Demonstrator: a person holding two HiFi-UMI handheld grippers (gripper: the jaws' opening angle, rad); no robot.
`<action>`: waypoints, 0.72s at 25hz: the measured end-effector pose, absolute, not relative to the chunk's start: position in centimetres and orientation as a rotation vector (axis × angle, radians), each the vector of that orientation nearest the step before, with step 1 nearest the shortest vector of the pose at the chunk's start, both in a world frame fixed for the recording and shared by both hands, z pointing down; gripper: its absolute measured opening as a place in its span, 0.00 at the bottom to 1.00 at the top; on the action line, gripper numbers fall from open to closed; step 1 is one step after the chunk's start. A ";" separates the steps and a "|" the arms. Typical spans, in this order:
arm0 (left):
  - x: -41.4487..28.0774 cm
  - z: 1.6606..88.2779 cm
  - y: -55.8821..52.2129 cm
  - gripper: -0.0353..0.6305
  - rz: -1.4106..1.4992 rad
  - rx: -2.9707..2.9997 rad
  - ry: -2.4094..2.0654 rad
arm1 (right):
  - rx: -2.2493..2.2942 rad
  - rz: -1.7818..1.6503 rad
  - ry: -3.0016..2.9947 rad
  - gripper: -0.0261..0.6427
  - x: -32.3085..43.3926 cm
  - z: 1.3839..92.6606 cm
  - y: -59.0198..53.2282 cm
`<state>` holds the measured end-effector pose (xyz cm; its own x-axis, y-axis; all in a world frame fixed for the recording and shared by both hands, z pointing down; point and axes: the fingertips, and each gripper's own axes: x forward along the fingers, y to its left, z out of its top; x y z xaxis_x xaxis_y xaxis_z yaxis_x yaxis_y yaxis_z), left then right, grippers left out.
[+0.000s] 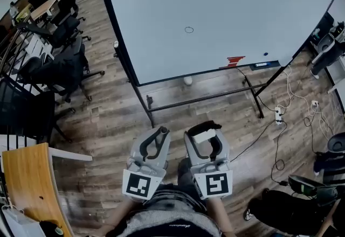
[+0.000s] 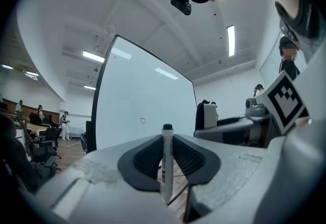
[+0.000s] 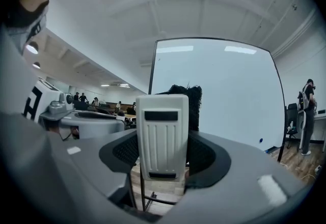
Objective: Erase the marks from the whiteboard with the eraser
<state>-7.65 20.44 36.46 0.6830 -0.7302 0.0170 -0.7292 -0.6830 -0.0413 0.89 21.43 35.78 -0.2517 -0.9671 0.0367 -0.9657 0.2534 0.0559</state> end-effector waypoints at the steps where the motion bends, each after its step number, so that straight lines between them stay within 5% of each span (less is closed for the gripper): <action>1: -6.7 36.2 19.1 0.16 -0.049 -2.845 1.242 | 1.870 -0.044 -2.441 0.44 1.8 35.5 20.0; 18: 3.4 34.9 6.9 0.16 -0.107 -2.671 1.427 | 1.614 -0.039 -2.618 0.43 10.2 34.5 6.4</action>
